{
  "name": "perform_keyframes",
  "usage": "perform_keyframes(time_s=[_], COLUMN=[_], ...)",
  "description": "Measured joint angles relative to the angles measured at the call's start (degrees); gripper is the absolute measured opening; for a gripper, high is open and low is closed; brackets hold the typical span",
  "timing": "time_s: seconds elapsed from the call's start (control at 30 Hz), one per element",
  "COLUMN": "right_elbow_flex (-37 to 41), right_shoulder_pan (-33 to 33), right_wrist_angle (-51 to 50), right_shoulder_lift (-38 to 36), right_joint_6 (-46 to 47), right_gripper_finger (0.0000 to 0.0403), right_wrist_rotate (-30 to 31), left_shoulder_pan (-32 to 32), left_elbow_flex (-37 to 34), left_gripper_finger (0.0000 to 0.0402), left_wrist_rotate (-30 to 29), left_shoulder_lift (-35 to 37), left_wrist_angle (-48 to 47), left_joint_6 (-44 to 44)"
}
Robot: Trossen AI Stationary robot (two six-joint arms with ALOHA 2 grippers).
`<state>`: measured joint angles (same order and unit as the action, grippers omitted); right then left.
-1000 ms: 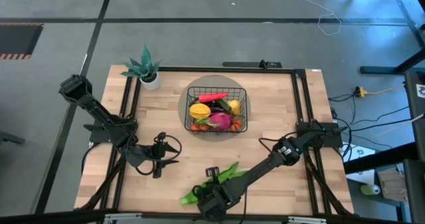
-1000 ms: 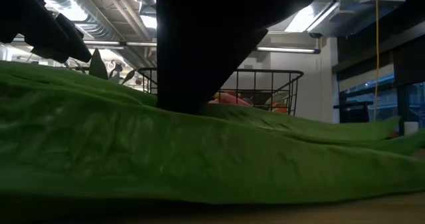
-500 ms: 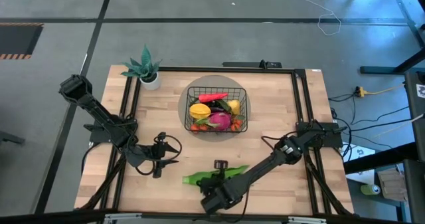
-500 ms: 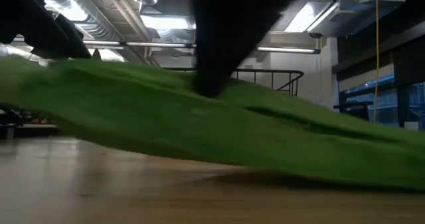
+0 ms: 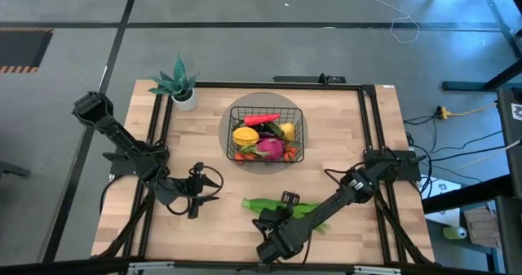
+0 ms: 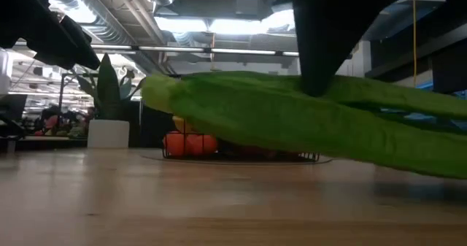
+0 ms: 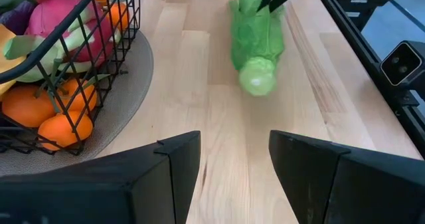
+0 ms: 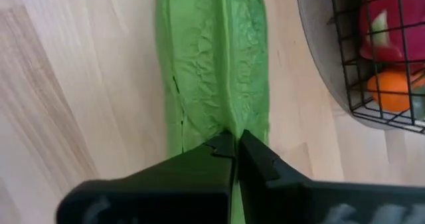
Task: Build produce basket
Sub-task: Put the lettuce into the black wire basket
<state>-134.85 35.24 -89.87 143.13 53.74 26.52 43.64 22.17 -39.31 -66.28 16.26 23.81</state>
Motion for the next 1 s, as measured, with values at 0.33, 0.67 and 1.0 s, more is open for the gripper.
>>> perform_keyframes(time_s=[0.33,0.67,1.0], right_elbow_flex=[-0.1,-0.1,-0.2], right_shoulder_pan=[0.0,-0.2,-2.5], right_wrist_angle=[-0.2,-0.2,-0.2], right_shoulder_lift=[-0.9,-10.5,-19.8], right_joint_6=[1.5,-0.6,-6.3], right_gripper_finger=[0.0000,0.0000,0.0000], right_wrist_rotate=[3.3,17.6,30.9], left_shoulder_pan=[0.0,0.0,0.0], left_elbow_flex=[0.0,0.0,0.0], left_gripper_finger=[0.0169,0.0169,0.0169], left_wrist_rotate=[0.0,0.0,0.0], left_shoulder_lift=[0.0,0.0,0.0], left_wrist_angle=[-0.1,-0.1,-0.2], left_joint_6=[0.0,0.0,0.0])
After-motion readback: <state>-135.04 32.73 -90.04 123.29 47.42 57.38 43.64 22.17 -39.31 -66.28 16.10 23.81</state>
